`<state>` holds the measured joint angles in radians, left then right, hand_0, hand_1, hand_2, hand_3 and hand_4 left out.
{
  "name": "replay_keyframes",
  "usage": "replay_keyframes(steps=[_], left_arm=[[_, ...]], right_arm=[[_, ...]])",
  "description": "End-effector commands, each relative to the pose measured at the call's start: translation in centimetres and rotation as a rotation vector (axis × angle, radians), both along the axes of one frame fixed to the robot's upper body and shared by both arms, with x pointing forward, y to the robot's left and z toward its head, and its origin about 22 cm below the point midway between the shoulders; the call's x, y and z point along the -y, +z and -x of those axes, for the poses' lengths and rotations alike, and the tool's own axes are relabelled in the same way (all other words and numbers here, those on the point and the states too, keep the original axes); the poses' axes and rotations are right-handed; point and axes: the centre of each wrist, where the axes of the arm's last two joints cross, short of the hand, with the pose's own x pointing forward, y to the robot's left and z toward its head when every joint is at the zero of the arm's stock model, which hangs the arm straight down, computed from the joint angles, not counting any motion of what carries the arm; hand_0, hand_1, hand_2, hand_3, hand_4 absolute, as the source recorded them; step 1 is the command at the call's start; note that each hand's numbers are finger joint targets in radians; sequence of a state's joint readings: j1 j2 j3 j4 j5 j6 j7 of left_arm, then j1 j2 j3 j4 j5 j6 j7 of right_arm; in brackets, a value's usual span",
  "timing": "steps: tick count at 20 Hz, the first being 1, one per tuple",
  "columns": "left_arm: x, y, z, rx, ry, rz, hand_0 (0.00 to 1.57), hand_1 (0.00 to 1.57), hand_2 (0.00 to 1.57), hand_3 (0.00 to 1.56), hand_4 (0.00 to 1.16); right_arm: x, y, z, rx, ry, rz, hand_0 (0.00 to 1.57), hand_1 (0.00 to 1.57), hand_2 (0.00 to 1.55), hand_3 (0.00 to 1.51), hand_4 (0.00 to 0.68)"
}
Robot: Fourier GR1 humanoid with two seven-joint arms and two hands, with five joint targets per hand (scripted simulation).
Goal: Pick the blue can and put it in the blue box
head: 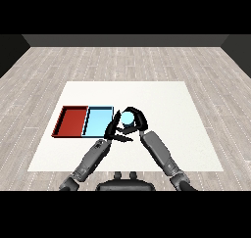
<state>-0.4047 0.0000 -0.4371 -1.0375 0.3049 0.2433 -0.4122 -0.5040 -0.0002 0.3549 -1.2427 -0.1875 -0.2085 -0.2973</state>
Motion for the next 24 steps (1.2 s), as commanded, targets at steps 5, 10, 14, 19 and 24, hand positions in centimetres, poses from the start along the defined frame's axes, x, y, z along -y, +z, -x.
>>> replay_keyframes(steps=[5, 10, 14, 19, 24], left_arm=[[0.5, 0.1, -0.1, -0.002, -0.013, 0.001, 0.00, 0.00, 0.00, 0.00, 0.00], [1.8, 1.9, -2.2, 0.037, -0.012, 0.013, 0.00, 0.00, 0.00, 0.00, 0.00], [2.3, 1.0, -1.6, 0.097, 0.063, -0.206, 0.27, 0.27, 0.52, 0.00, 0.57], [2.8, 1.7, -1.9, 0.134, 0.062, -0.261, 0.32, 0.32, 0.52, 0.17, 0.00], [2.5, 2.7, -0.8, 0.105, 0.042, -0.175, 0.00, 0.00, 0.00, 0.00, 0.43]], right_arm=[[-0.9, -0.6, 1.8, -0.008, 0.025, 0.009, 1.43, 1.43, 1.43, 1.39, 0.616], [-3.0, 1.0, 0.4, 0.032, 0.038, 0.051, 1.39, 1.39, 1.44, 1.39, 0.620], [-2.5, 0.9, 1.5, 0.022, 0.081, 0.034, 1.28, 1.28, 1.42, 1.40, 0.613], [-5.7, 0.7, 1.9, 0.009, 0.119, 0.043, 1.47, 1.47, 1.47, 1.40, 0.596], [-6.1, -1.5, 3.1, 0.025, 0.097, 0.052, 1.45, 1.45, 1.46, 1.39, 0.590]])
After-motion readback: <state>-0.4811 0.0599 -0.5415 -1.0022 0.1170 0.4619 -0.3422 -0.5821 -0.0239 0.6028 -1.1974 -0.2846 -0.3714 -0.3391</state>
